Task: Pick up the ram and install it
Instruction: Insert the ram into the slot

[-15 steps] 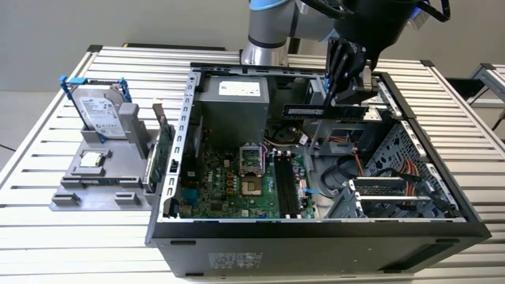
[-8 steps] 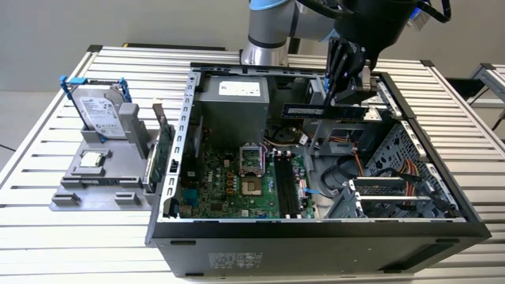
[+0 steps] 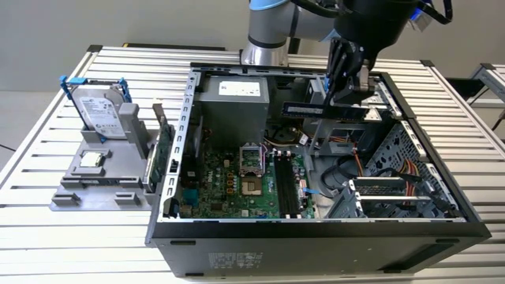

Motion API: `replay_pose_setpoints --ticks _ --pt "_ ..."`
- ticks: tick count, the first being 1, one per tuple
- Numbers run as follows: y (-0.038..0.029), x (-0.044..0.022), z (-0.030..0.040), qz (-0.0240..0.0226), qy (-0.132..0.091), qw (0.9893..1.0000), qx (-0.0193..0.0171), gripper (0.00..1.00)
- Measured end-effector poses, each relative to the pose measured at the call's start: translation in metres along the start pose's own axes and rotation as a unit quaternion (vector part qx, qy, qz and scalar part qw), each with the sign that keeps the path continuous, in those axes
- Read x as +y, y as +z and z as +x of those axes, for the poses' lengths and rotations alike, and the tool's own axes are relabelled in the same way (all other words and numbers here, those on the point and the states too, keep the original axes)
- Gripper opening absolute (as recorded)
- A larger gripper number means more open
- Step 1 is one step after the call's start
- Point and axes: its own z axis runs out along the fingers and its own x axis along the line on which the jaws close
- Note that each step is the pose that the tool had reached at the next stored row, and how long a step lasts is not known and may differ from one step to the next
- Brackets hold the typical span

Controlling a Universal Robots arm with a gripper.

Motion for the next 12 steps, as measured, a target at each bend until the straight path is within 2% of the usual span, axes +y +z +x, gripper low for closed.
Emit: replay_pose_setpoints --ticks 6,12 --pt "0.0000 0.0000 0.0000 -0.0003 0.024 0.9997 -0.0009 0.00" --pt "0.0000 0.0000 0.0000 -0.0006 0.050 0.9988 -0.0017 0.00"
